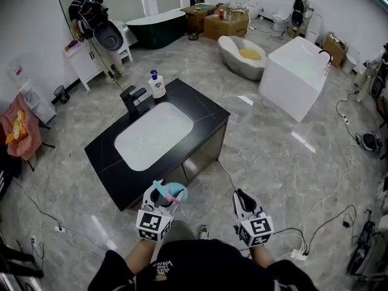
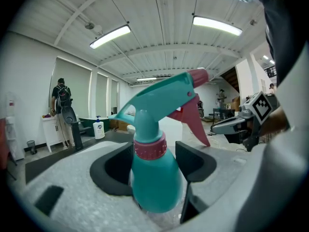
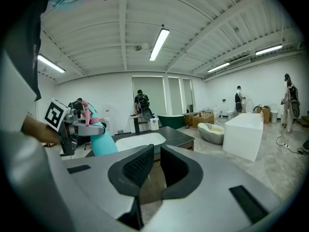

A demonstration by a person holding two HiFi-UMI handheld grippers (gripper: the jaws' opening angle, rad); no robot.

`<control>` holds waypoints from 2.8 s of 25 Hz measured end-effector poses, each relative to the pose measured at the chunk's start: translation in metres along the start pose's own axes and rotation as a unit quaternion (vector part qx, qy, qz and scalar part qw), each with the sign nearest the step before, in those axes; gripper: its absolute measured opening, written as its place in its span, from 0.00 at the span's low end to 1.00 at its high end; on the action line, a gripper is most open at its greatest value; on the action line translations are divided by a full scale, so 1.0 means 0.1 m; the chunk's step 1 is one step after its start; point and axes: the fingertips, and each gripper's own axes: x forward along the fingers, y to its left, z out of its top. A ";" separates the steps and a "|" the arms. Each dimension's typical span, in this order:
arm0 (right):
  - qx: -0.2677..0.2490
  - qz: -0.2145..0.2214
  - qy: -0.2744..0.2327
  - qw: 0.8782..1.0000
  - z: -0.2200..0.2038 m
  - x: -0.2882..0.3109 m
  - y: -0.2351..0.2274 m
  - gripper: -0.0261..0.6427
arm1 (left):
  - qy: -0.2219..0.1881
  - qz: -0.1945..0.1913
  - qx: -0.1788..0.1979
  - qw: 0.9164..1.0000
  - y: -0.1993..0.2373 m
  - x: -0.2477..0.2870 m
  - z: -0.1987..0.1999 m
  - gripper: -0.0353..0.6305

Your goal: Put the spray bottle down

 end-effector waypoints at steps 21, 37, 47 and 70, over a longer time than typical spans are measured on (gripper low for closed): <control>0.013 -0.009 0.019 1.000 0.34 1.42 -0.60 0.11 | -0.003 0.006 -0.012 1.000 0.98 1.31 0.25 0.48; 0.025 -0.032 0.014 0.999 0.67 2.67 -0.77 0.11 | -0.003 -0.034 0.006 0.999 1.86 2.29 0.43 0.48; 0.023 0.006 0.035 0.999 0.68 3.13 -1.04 0.11 | 0.004 -0.005 0.013 1.000 2.14 2.80 0.44 0.48; -0.021 0.146 0.065 0.987 0.95 4.25 -1.77 0.11 | 0.029 0.089 0.023 0.995 2.57 4.18 0.50 0.48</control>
